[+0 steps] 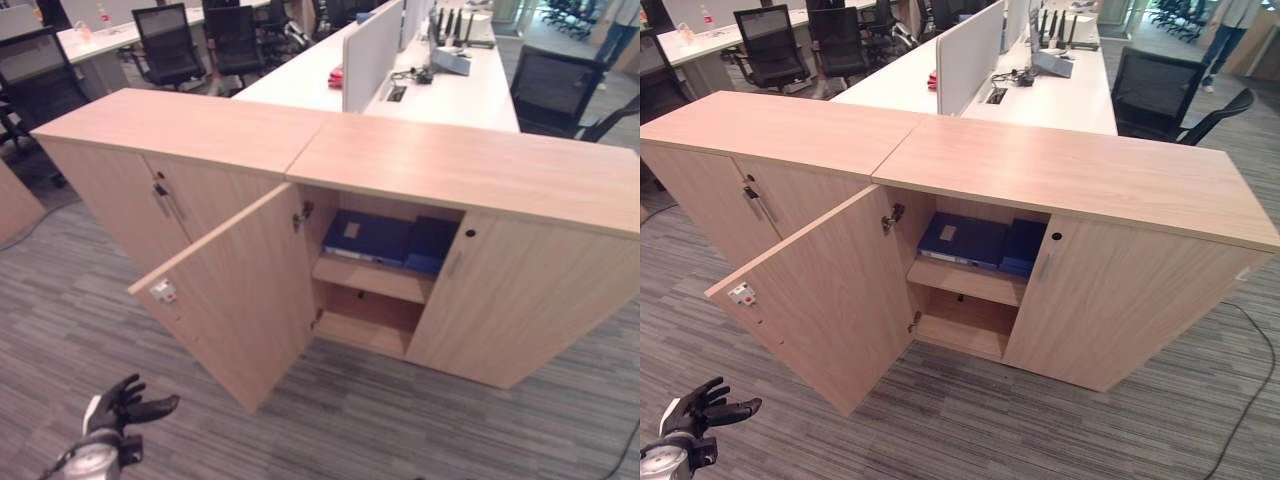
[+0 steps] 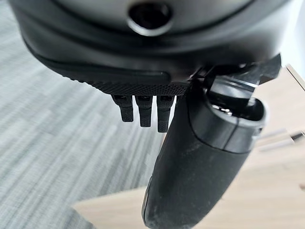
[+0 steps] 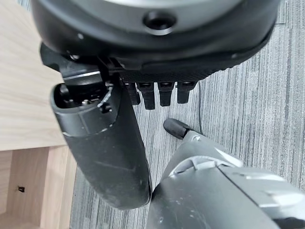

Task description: Put the empty folder in the office cabinet

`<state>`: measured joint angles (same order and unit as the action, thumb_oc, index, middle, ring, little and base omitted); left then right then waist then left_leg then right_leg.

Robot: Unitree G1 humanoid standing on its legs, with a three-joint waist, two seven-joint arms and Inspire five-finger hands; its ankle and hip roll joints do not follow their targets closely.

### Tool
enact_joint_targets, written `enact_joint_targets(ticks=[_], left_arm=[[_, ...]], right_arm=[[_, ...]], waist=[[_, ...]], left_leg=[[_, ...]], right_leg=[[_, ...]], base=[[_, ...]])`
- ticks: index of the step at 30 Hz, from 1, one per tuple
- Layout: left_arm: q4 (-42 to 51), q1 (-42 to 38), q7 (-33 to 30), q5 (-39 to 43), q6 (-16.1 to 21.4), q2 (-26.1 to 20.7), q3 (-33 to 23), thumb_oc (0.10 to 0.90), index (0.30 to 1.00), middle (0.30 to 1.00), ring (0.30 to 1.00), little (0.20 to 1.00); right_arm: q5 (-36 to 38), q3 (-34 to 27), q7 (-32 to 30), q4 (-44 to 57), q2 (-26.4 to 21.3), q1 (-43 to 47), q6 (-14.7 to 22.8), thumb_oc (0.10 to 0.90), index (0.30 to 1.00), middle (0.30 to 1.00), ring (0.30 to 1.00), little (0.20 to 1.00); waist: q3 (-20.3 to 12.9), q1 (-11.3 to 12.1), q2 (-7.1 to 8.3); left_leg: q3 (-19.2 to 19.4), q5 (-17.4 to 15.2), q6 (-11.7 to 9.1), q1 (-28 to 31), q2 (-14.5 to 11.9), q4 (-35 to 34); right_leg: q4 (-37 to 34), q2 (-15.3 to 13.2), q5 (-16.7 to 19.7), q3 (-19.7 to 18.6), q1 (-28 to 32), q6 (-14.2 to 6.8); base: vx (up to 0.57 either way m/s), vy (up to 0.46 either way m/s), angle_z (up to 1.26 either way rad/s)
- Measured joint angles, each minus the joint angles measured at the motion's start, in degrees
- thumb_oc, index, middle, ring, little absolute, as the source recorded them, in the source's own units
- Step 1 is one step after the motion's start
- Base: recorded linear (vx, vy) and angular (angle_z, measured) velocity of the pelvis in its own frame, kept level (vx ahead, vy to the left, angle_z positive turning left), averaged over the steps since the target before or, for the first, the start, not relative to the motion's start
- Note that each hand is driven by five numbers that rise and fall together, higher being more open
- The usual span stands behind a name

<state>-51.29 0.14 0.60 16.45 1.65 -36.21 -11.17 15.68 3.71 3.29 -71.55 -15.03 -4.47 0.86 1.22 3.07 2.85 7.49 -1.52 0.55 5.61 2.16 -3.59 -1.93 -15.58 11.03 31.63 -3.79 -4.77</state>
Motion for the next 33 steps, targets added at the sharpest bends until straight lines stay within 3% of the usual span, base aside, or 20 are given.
enact_joint_targets(ticks=[2,5,7,12,17,22,26,27,29,31,32,33], left_arm=[[-2.8,-2.4,0.1,0.2,-0.4,-1.2,0.3,0.800,0.900,0.900,0.900,0.900],[-3.1,-5.4,-0.1,1.3,-0.8,-2.6,0.3,0.800,0.900,0.900,0.900,0.900],[-2.6,-8.0,-0.1,1.4,-1.5,-5.3,3.2,0.800,0.900,0.900,0.900,0.900],[-4.3,-15.6,-0.2,4.3,-2.0,-9.0,7.1,0.800,0.900,0.900,0.900,0.900],[-4.2,-17.5,-0.4,6.0,-2.7,-11.3,8.9,0.800,0.900,0.900,0.900,0.900],[-5.5,-21.5,-0.3,5.9,-3.0,-12.1,16.1,0.800,0.900,0.900,0.900,0.900],[-3.8,-21.8,-1.8,6.1,-3.5,-11.2,16.5,0.800,0.900,0.900,0.900,0.900],[-2.0,-21.2,-2.6,6.8,-4.0,-10.5,16.4,0.800,0.900,0.900,0.900,0.900],[15.2,-12.0,-4.3,11.5,-5.4,-6.7,11.7,0.800,0.900,0.900,0.900,0.900],[29.7,-2.5,-3.3,15.0,-4.2,-4.1,8.8,0.800,0.900,0.900,0.900,0.900],[31.9,-0.6,0.9,16.0,-4.1,-2.3,14.0,0.800,0.900,0.900,0.900,0.900],[38.5,4.4,0.6,18.5,-4.7,-2.2,13.1,0.800,0.900,0.900,0.900,0.900]], right_arm=[[0.0,0.1,0.2,0.0,0.1,-0.2,-0.2,0.800,0.900,0.900,0.900,0.900],[0.1,0.1,0.2,0.1,0.1,-1.3,-0.4,0.800,0.900,0.900,0.900,0.900],[0.1,0.6,0.5,1.9,0.1,-2.8,-0.5,0.800,0.900,0.900,0.900,0.900],[0.1,1.8,1.4,2.2,0.0,-3.4,-0.6,0.800,0.900,0.900,0.900,0.900],[0.1,2.3,1.7,3.4,0.0,-3.6,-0.8,0.800,0.900,0.900,0.900,0.900],[0.4,2.3,1.9,1.1,0.4,-3.4,-1.3,0.800,0.900,0.900,0.900,0.900],[0.5,2.2,1.7,1.1,0.9,-3.4,-1.3,0.800,0.900,0.900,0.900,0.900],[0.8,2.2,1.7,1.1,0.9,-3.5,-1.3,0.800,0.900,0.900,0.900,0.900],[1.3,1.9,1.3,1.3,1.3,-4.1,-1.3,0.800,0.900,0.900,0.900,0.900],[1.4,0.8,1.3,1.4,1.7,-4.7,-1.1,0.800,0.900,0.900,0.900,0.900],[1.9,0.2,1.4,-0.2,1.7,-4.2,-1.3,0.800,0.900,0.900,0.900,0.900],[1.9,-0.2,1.4,0.0,1.6,-2.9,-1.5,0.800,0.900,0.900,0.900,0.900]], waist=[[0.0,-1.4,0.49],[0.1,-1.8,1.76],[-0.1,-2.1,2.74],[0.0,-3.2,2.94],[0.2,-2.8,3.25],[0.3,-1.1,3.83],[0.5,-0.9,4.21],[0.6,-0.7,4.31],[1.7,1.3,4.92],[2.5,2.2,5.26],[2.7,3.2,5.22],[2.9,2.2,5.27]], left_leg=[[0.4,0.0,0.0,0.4,-0.2,-0.1],[1.3,0.1,-0.2,0.6,-0.5,-0.9],[1.6,0.5,-0.4,0.5,-0.6,-0.9],[2.0,0.5,-0.4,0.6,-0.9,-0.9],[2.3,0.5,-0.6,0.6,-1.1,-1.0],[2.2,0.6,-0.7,0.6,-1.0,-1.0],[1.5,0.8,-0.7,0.5,-1.0,-1.0],[1.4,0.8,-0.7,0.5,-1.0,-1.0],[0.9,0.9,-0.6,0.5,-0.8,-1.0],[0.5,0.9,-0.6,0.5,-0.5,-1.0],[-0.4,0.9,-0.6,0.5,-0.2,-1.0],[0.1,0.8,-0.7,1.1,-0.1,-1.0]], right_leg=[[-0.1,0.3,0.0,-0.7,0.1,0.0],[-0.1,0.7,0.0,-1.3,-0.2,0.0],[-0.1,1.0,0.2,-1.5,-0.9,0.3],[-0.5,1.6,0.5,-2.1,-0.8,0.6],[-1.1,1.9,0.7,-2.6,-0.8,0.8],[-1.1,1.8,0.7,-2.3,-0.5,0.8],[-1.1,1.6,0.6,-1.6,-0.2,0.7],[-1.1,1.5,0.6,-1.4,-0.1,0.7],[-0.9,1.2,0.4,-1.0,0.2,0.4],[-1.0,1.0,0.4,-1.0,0.3,0.2],[-0.9,0.4,0.3,-0.5,0.6,0.1],[-0.8,0.3,0.5,-0.8,0.8,-0.3]], base=[[0.01,-0.011,-0.19],[0.00,-0.020,-0.14],[0.01,-0.017,-0.06],[-0.01,-0.014,-0.04],[0.00,-0.007,-0.02],[0.00,-0.006,0.04],[-0.01,-0.010,0.08],[-0.02,-0.007,0.13],[-0.01,-0.001,0.10],[-0.02,0.013,0.18],[-0.02,0.016,0.12],[0.00,0.000,0.00]])
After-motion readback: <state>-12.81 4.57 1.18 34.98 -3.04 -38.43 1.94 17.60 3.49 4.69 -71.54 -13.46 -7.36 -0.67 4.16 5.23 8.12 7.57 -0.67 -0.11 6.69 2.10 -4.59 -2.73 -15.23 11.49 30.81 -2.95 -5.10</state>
